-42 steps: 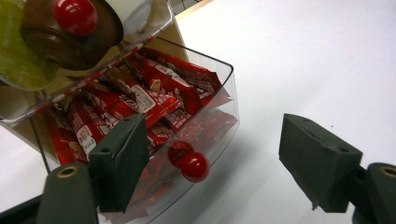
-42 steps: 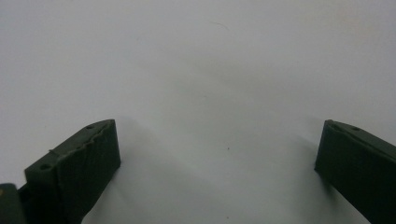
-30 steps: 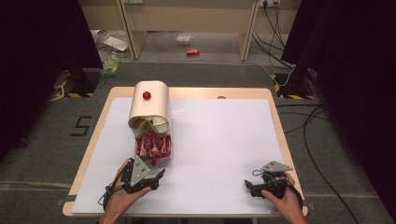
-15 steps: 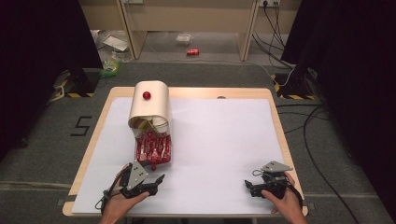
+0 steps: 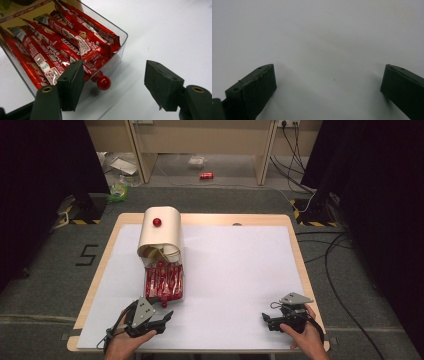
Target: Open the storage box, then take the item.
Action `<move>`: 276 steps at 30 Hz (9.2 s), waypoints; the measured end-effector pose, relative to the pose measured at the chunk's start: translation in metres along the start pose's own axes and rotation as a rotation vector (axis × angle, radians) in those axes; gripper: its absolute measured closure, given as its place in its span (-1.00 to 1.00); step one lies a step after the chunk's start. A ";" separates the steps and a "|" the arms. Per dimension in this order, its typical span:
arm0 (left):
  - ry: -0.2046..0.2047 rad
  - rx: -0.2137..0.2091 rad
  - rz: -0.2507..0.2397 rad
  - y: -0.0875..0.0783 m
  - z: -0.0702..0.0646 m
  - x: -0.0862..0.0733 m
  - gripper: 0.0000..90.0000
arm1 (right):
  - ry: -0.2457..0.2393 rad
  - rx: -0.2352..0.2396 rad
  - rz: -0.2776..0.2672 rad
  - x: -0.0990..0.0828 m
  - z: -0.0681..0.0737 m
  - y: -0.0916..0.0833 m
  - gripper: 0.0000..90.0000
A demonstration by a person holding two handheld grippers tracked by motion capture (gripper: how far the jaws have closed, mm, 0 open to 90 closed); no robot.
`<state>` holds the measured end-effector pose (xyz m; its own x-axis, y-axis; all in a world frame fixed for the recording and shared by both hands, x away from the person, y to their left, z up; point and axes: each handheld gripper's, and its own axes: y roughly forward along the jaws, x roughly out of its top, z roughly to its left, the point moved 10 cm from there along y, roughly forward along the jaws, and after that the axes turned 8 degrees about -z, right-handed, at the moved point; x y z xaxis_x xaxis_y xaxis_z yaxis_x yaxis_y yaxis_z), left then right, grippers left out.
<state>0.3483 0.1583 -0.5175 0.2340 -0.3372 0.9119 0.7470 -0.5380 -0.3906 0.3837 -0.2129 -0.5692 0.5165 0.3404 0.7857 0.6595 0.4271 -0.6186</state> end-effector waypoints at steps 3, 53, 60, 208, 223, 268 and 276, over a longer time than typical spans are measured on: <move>-0.004 -0.002 0.013 0.000 -0.001 0.000 -0.28 | 0.000 0.000 0.000 0.000 0.000 0.000 -0.99; -0.119 0.079 0.011 0.000 0.022 0.012 -0.30 | 0.001 0.001 0.001 0.000 0.000 0.000 -0.99; -0.127 0.091 0.014 0.007 0.026 0.016 -0.30 | 0.001 0.001 0.001 0.000 0.000 0.000 -0.99; -0.117 0.232 -0.029 -0.068 0.074 0.015 0.96 | 0.001 0.001 0.002 0.000 0.000 0.000 -0.99; -0.157 0.289 -0.030 -0.081 0.099 0.003 0.96 | 0.001 0.001 0.002 0.000 0.000 0.000 -0.99; -0.206 0.320 0.099 -0.052 0.117 -0.053 0.94 | 0.001 0.001 0.002 0.000 0.000 0.000 -0.99; -0.215 0.324 0.118 -0.047 0.118 -0.061 0.93 | 0.002 0.001 0.002 0.000 0.000 0.000 -0.99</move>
<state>0.3722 0.2960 -0.5401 0.4287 -0.1941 0.8823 0.8568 -0.2222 -0.4652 0.3836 -0.2128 -0.5692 0.5188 0.3401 0.7843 0.6578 0.4272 -0.6203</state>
